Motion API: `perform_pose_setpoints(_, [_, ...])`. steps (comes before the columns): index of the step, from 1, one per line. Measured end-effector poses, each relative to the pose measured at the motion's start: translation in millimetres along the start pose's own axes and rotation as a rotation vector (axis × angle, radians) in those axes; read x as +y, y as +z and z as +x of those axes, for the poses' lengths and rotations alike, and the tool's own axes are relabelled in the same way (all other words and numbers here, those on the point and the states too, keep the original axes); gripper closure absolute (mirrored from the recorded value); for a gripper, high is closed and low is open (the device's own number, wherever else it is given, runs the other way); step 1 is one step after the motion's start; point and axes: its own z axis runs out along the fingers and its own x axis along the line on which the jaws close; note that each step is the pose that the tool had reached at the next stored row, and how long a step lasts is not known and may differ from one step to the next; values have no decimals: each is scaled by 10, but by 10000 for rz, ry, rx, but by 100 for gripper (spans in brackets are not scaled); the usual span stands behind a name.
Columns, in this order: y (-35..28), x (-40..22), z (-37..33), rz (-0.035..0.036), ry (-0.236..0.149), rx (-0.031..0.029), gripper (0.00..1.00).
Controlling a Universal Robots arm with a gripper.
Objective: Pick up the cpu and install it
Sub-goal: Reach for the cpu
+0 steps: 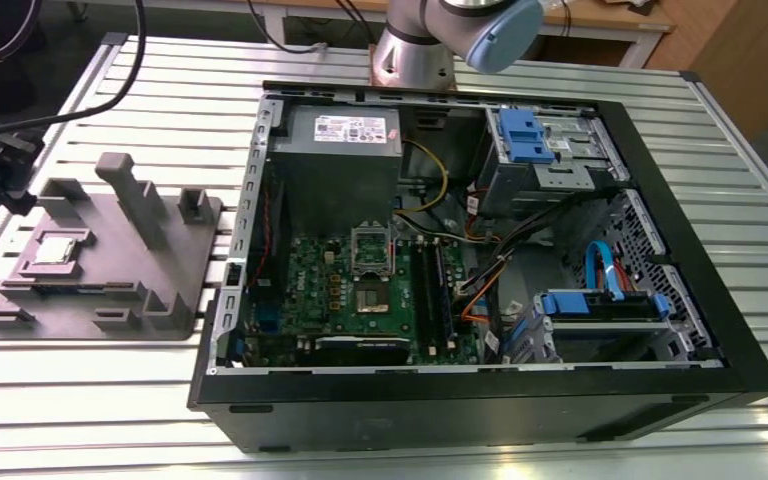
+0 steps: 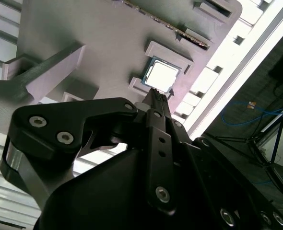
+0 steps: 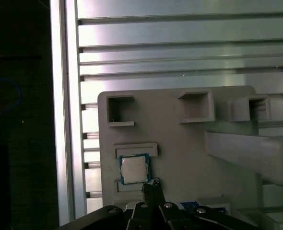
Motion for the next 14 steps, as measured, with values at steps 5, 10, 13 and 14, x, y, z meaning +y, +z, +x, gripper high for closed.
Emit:
perform_pose_setpoints(5, [26,-2,11,2,-1,3,90])
perform_pose_setpoints(10, [83,-5,22,3,-1,3,90])
perform_pose_setpoints(13, [127,-9,49,4,1,5,90])
perform_pose_setpoints(14, [142,-11,62,3,-1,4,90])
